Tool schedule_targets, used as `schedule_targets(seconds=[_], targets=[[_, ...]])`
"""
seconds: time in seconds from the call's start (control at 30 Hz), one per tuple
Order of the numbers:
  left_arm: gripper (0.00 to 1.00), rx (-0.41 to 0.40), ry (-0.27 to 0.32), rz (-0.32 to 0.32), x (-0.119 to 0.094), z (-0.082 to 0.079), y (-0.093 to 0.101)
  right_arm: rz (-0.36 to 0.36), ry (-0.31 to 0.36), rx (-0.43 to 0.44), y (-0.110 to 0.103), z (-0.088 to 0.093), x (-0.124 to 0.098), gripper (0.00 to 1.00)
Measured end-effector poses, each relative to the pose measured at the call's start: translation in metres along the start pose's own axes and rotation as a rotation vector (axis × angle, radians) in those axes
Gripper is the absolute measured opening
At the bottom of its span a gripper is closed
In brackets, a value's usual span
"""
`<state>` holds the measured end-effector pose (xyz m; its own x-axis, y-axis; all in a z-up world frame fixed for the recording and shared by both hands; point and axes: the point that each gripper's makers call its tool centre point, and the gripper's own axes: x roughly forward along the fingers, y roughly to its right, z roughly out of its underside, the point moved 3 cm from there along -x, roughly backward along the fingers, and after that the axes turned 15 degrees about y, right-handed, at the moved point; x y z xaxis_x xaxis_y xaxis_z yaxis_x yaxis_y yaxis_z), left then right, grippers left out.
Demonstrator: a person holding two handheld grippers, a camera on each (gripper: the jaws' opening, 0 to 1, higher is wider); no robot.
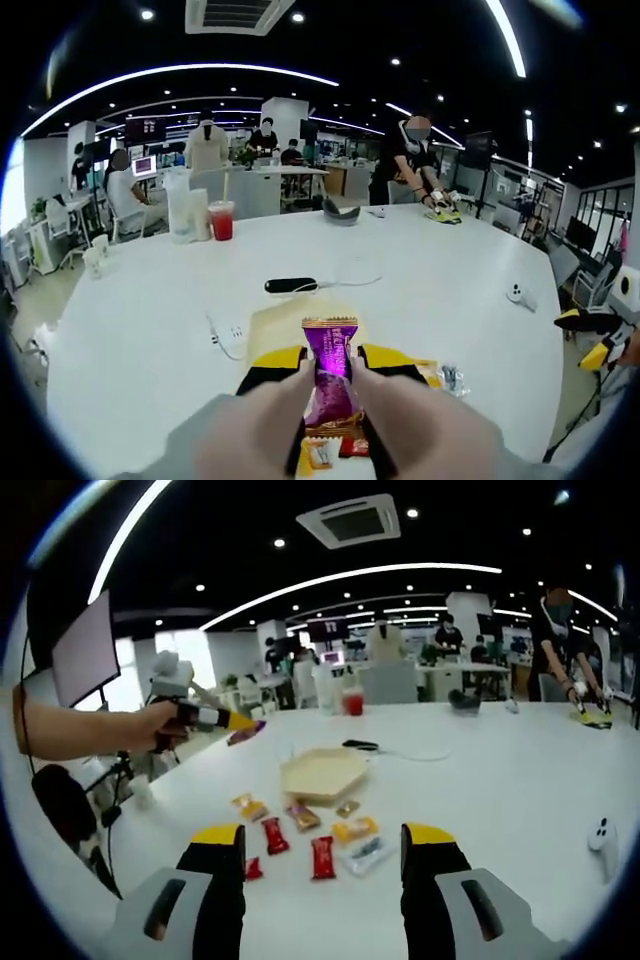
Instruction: Place the target food into the container with the food tongs after gripping and lifting it, then release it inside without dropping or visibly crushing the food.
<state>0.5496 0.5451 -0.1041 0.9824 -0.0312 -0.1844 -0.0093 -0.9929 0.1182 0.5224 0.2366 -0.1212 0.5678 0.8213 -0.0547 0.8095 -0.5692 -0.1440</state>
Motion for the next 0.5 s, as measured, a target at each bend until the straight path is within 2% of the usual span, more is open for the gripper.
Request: schedule_targets(seconds=[0.5], targets=[[0.18,0.010,0.006,-0.001,0.015,-0.008,-0.006,-0.024,0.023,0.005,-0.002,0.003,0.012,0.64]])
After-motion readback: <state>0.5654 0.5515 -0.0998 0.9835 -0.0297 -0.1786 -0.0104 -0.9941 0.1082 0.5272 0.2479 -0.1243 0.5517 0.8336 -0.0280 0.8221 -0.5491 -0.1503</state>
